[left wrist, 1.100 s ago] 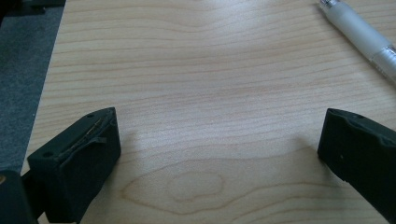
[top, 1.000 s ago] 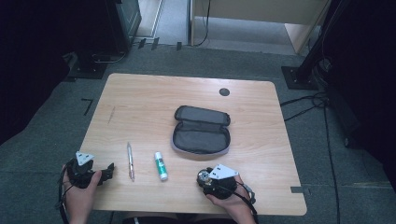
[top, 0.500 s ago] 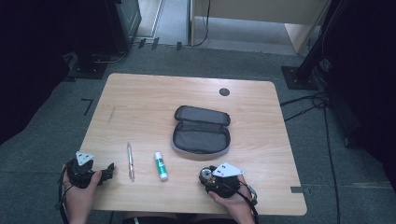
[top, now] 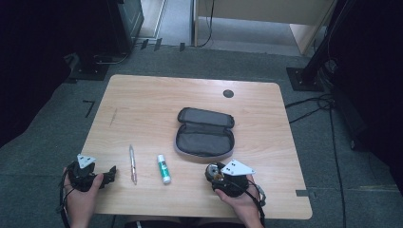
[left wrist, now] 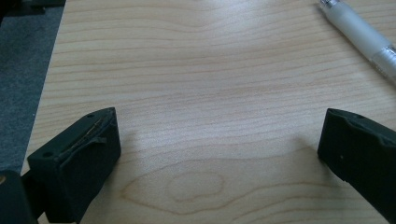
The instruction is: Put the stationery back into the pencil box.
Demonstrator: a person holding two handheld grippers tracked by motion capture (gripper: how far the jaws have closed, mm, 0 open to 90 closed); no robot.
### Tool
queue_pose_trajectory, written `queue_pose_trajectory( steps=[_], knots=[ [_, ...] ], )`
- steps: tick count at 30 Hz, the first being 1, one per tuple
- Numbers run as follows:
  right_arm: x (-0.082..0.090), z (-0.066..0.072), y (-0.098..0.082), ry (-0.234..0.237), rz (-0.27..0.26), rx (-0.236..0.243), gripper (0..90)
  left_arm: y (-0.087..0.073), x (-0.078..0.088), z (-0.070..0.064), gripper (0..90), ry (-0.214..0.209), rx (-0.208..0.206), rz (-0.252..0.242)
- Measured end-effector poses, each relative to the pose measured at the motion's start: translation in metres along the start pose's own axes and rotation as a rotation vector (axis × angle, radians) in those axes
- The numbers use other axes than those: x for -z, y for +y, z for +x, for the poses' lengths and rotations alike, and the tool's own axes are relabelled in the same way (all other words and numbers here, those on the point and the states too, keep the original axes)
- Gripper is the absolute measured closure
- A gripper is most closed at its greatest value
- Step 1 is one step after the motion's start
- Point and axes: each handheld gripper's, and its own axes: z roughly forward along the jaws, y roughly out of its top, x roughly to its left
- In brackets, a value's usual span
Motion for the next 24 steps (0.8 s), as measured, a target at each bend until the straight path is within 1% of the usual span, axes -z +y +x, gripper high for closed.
queue_pose_trajectory(
  steps=[4,8,13,21,24],
  knots=[
    [0.004,-0.003,0.006,-0.011,-0.010,-0.003,41.9,0.000,0.000,0.000,0.0,0.000,0.000,0.000],
    [0.007,-0.005,0.013,-0.010,-0.022,-0.011,41.9,0.000,0.000,0.000,0.0,0.000,0.000,0.000],
    [0.011,-0.009,0.021,-0.012,-0.041,-0.009,41.9,0.000,0.000,0.000,0.0,0.000,0.000,0.000],
    [0.013,-0.012,0.034,-0.018,-0.054,-0.011,41.9,0.000,0.000,0.000,0.0,0.000,0.000,0.000],
    [0.011,-0.014,0.039,-0.019,-0.056,-0.019,41.8,0.000,0.000,0.000,0.0,0.000,0.000,0.000]
  ],
)
